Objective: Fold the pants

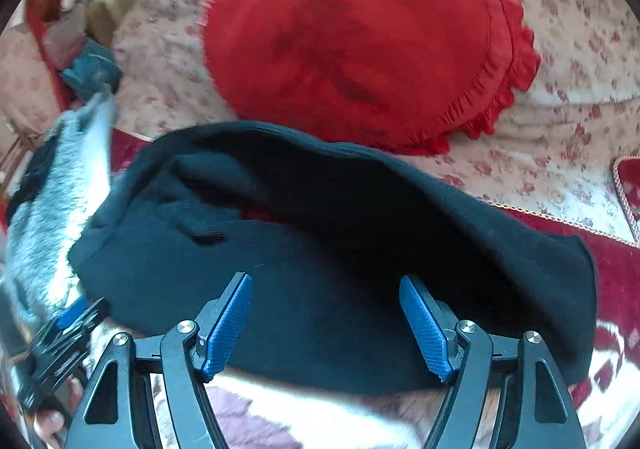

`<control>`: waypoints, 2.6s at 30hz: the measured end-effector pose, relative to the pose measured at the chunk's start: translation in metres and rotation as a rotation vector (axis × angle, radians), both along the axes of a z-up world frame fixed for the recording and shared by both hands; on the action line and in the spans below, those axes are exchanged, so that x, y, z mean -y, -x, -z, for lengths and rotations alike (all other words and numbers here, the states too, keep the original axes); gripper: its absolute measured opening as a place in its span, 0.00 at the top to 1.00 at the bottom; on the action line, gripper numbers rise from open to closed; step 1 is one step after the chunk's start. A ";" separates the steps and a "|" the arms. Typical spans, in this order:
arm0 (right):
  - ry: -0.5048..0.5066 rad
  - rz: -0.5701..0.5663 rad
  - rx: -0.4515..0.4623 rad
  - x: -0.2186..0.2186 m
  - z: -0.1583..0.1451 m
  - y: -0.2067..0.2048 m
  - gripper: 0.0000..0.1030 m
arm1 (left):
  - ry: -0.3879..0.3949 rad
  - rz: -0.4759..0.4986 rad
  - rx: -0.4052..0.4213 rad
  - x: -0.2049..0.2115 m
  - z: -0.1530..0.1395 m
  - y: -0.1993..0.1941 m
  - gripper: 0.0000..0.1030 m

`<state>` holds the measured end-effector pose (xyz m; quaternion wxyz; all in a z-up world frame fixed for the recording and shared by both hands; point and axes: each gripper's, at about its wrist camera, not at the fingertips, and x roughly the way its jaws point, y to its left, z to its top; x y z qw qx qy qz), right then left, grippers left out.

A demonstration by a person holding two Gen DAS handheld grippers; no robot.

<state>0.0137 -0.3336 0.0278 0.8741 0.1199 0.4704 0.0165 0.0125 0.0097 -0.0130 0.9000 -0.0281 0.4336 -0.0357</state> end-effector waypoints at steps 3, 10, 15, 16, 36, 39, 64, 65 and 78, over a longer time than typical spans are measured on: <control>0.078 0.026 -0.023 0.013 0.008 -0.024 0.30 | 0.023 -0.010 -0.021 -0.003 0.004 -0.006 0.32; 0.226 0.058 -0.037 0.034 0.014 -0.091 0.31 | 0.029 -0.018 -0.045 -0.001 0.011 -0.019 0.32; 0.136 0.074 -0.066 0.044 0.015 -0.107 0.35 | 0.045 -0.025 -0.050 -0.004 0.013 -0.019 0.32; 0.130 0.067 -0.051 0.042 0.010 -0.100 0.35 | 0.045 -0.026 -0.050 -0.004 0.013 -0.020 0.32; 0.020 -0.062 -0.018 -0.015 0.003 0.046 0.35 | -0.007 -0.030 -0.005 -0.004 0.002 0.019 0.32; 0.029 -0.045 -0.008 -0.013 0.000 0.055 0.35 | -0.010 -0.031 0.000 -0.004 -0.001 0.021 0.32; -0.219 0.184 0.026 0.055 0.032 0.052 0.51 | 0.234 -0.168 -0.147 -0.016 0.002 -0.035 0.43; -0.196 0.180 0.022 0.053 0.032 0.049 0.73 | 0.221 -0.165 -0.139 -0.014 0.002 -0.036 0.68; -0.142 0.044 0.085 0.041 -0.017 0.095 0.95 | 0.223 -0.061 -0.065 -0.029 -0.052 0.012 0.96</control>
